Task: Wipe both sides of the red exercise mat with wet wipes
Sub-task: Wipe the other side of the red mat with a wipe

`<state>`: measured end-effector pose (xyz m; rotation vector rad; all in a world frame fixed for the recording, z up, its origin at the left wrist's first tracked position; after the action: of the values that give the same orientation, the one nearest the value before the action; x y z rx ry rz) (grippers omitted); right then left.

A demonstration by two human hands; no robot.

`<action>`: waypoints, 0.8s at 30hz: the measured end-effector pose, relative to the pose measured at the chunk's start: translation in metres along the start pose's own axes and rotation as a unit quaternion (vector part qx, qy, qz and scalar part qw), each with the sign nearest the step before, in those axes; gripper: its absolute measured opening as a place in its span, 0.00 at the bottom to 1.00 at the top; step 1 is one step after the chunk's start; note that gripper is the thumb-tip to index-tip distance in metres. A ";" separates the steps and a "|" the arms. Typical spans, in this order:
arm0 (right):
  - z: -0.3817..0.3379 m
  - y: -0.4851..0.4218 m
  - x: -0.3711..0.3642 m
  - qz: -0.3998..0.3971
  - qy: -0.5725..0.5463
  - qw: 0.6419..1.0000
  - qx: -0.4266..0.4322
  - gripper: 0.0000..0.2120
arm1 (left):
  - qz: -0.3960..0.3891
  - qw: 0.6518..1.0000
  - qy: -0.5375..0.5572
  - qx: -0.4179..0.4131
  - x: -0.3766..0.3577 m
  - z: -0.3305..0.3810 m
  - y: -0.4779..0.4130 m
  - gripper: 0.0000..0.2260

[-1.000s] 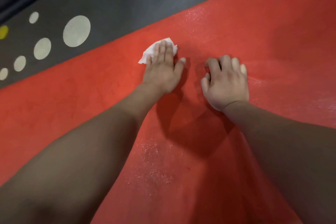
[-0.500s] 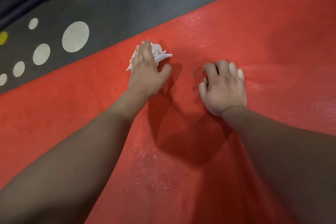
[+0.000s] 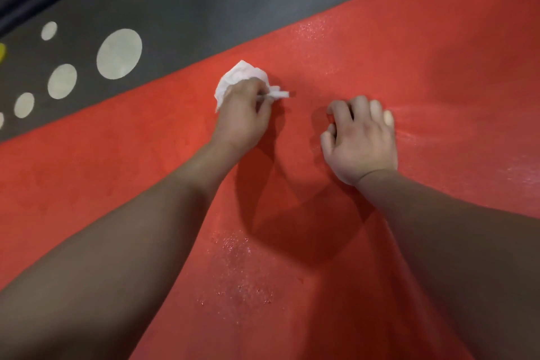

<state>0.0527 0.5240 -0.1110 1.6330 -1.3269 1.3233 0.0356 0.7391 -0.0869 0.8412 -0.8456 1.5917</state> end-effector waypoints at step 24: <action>0.000 0.001 -0.001 0.005 0.008 1.000 0.000 0.14 | -0.254 0.934 -0.224 -0.115 -0.038 -0.001 0.043 0.32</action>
<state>0.0521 0.5241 -0.1124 1.6141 -1.3266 1.3412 -0.0010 0.7152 -0.1238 1.1617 -1.0082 0.8381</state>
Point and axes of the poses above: each hand's wrist, its own y-axis away from the middle knuckle, its own x-axis out of the back of the hand, z = x × y, the point moved 7 cm from there along -y, towards the middle knuckle, and after that the axes turned 5 degrees about -x, right-handed, at the moved point
